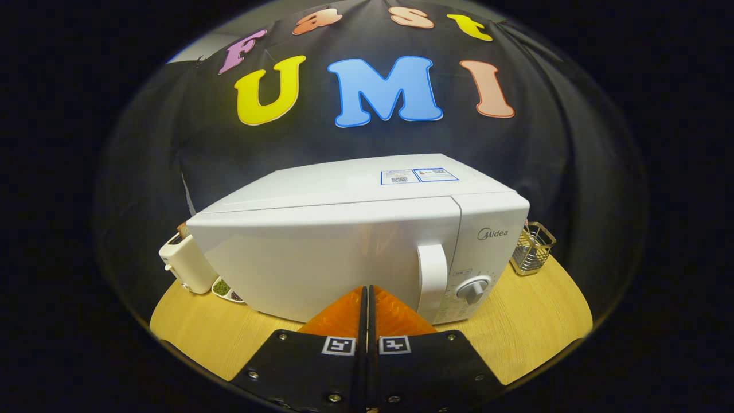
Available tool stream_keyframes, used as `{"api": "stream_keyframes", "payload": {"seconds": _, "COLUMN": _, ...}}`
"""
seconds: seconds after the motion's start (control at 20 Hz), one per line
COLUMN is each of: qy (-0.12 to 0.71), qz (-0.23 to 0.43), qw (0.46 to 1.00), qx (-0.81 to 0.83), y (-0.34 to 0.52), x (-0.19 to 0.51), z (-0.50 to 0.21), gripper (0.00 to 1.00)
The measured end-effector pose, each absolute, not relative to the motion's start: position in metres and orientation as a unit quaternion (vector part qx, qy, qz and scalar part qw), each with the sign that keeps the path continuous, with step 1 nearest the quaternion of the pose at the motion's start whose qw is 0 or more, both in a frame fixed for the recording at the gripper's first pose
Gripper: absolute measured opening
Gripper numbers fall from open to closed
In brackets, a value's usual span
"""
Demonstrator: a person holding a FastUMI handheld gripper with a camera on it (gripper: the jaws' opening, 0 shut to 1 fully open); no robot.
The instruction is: Open the microwave, put the food inside, and close the microwave door.
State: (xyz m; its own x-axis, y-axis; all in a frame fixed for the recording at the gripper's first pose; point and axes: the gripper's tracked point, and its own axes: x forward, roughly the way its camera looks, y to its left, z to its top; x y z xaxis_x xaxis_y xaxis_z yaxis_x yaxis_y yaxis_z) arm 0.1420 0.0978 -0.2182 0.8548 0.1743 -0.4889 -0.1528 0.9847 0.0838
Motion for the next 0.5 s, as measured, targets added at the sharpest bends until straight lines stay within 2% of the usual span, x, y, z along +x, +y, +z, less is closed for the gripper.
{"api": "stream_keyframes", "payload": {"seconds": 0.5, "qy": 0.188, "qz": 0.077, "qw": 0.979, "qx": 0.013, "y": 0.098, "x": 0.062, "z": -0.148, "gripper": 0.01}}
